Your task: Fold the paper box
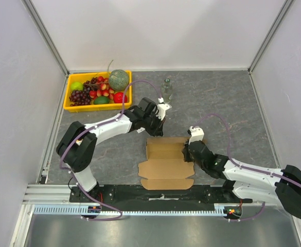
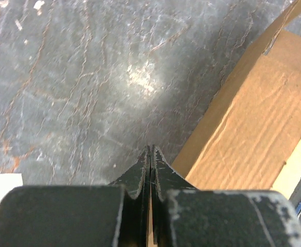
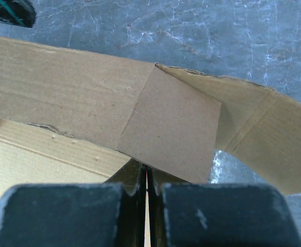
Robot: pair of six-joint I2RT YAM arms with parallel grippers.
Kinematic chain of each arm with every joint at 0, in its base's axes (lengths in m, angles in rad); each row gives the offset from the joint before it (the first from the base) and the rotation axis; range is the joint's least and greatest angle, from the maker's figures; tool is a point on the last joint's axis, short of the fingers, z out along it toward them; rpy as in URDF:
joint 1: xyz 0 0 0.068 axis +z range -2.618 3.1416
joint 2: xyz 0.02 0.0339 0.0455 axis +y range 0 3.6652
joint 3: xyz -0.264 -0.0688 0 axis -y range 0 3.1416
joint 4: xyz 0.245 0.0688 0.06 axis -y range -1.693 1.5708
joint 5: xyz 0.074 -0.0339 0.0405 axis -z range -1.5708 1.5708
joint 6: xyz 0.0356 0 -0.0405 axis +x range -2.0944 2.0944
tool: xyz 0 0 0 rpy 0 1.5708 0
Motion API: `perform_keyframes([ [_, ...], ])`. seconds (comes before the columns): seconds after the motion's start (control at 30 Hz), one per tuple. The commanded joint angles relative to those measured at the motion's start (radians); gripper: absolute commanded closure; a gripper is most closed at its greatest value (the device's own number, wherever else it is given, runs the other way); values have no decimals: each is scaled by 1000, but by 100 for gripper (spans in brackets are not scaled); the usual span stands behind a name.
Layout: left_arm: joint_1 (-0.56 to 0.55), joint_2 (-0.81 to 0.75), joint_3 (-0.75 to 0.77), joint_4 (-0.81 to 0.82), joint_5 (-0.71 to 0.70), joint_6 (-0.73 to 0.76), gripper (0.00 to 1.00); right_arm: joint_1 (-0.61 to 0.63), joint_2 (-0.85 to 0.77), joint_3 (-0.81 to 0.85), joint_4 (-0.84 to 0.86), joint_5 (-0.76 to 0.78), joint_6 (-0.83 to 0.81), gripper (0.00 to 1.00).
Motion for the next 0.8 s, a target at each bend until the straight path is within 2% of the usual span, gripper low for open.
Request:
perform_keyframes([
  [0.0,12,-105,-53,34,-70,-68,98,3,43,9,146,49,-46,99],
  [0.17,12,-147,-88,66,-30,-74,98,3,18,6,136,14,-41,99],
  [0.33,10,-193,-139,122,24,-83,98,12,-55,-29,113,-85,-18,100],
  [0.6,10,-222,-171,152,70,-89,98,133,-144,-33,24,-95,-17,100],
  [0.77,10,-224,-193,172,73,-103,98,166,-152,-63,31,-107,-12,100],
])
